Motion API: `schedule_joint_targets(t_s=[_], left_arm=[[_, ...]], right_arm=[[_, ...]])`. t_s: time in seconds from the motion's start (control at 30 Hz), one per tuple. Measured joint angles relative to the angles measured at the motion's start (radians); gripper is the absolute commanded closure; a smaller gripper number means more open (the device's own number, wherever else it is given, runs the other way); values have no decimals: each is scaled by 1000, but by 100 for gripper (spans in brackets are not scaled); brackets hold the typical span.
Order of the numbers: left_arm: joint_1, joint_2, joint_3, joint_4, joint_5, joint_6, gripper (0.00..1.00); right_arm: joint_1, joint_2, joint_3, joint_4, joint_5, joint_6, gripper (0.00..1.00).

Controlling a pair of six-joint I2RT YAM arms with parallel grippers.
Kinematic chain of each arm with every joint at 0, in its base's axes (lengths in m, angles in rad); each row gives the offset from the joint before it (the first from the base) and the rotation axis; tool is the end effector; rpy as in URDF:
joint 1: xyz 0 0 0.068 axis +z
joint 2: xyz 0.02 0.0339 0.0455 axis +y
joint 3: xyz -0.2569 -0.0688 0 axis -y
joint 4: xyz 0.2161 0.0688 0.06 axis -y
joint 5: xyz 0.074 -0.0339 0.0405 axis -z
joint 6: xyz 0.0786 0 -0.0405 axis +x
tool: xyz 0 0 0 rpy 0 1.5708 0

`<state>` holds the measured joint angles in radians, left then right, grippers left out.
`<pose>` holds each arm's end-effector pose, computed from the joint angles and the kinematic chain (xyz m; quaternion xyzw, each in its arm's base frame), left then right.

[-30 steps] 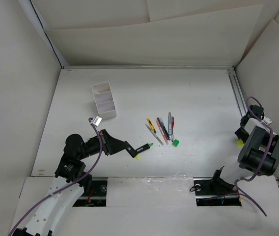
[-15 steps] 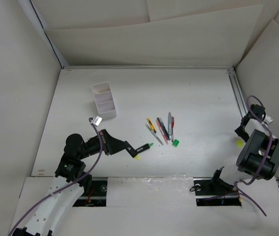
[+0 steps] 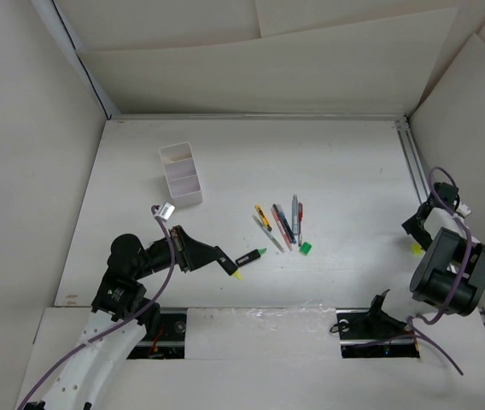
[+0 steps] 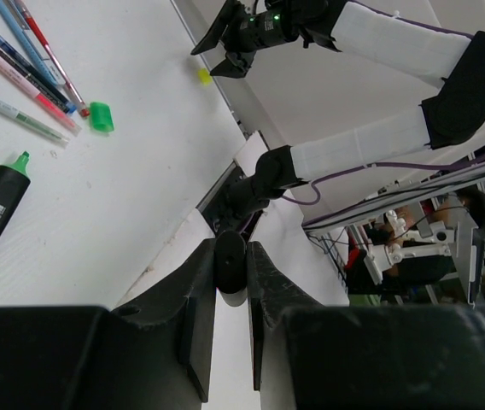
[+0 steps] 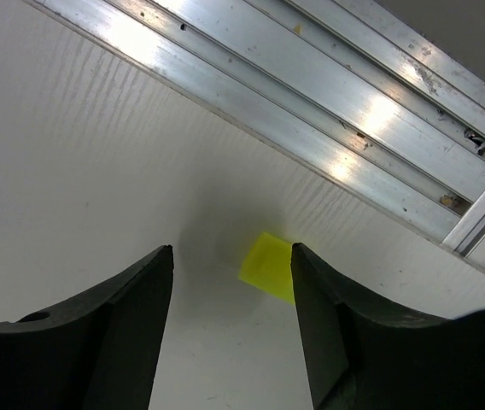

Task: Sort the stationery into containers
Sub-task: Move the pen cap to the center of the board.

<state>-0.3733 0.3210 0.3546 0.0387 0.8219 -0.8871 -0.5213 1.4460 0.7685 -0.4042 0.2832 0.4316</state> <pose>0.0883 -0.0964 0.2710 0.1243 0.6782 -0.6154 0.3820 0.2182 -0.1506 0.1477 0.4709 0.8379 -0.1475 0.2333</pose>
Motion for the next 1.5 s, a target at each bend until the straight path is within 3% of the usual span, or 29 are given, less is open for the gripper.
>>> schedule_joint_targets(t_s=[0.1, 0.13, 0.43, 0.5, 0.63, 0.7, 0.93, 1.07, 1.13, 1.33, 1.5], left_arm=[[0, 0, 0, 0, -1, 0, 100], [0, 0, 0, 0, -2, 0, 100], [0, 2, 0, 1, -3, -1, 100], [0, 2, 0, 1, -3, -1, 100], [0, 2, 0, 2, -3, -1, 100], [0, 1, 0, 1, -3, -1, 100], [0, -16, 0, -2, -4, -1, 100], [0, -17, 0, -4, -4, -1, 100], [0, -17, 0, -5, -4, 0, 100], [0, -16, 7, -11, -10, 0, 100], [0, -16, 15, -14, -11, 0, 100]], right_arm=[[5, 2, 1, -20, 0, 3, 35], [6, 4, 1, -29, 2, 4, 30], [19, 5, 1, -72, 42, 5, 29], [27, 5, 2, -82, 48, 4, 39], [39, 5, 2, -90, 58, 6, 39], [41, 6, 3, -94, 60, 6, 46], [51, 15, 18, -105, 76, 2, 51], [53, 22, 20, -106, 78, 0, 65], [60, 23, 21, -108, 79, 0, 65], [154, 41, 53, -121, 101, -3, 82], [242, 52, 63, -120, 75, 18, 85]])
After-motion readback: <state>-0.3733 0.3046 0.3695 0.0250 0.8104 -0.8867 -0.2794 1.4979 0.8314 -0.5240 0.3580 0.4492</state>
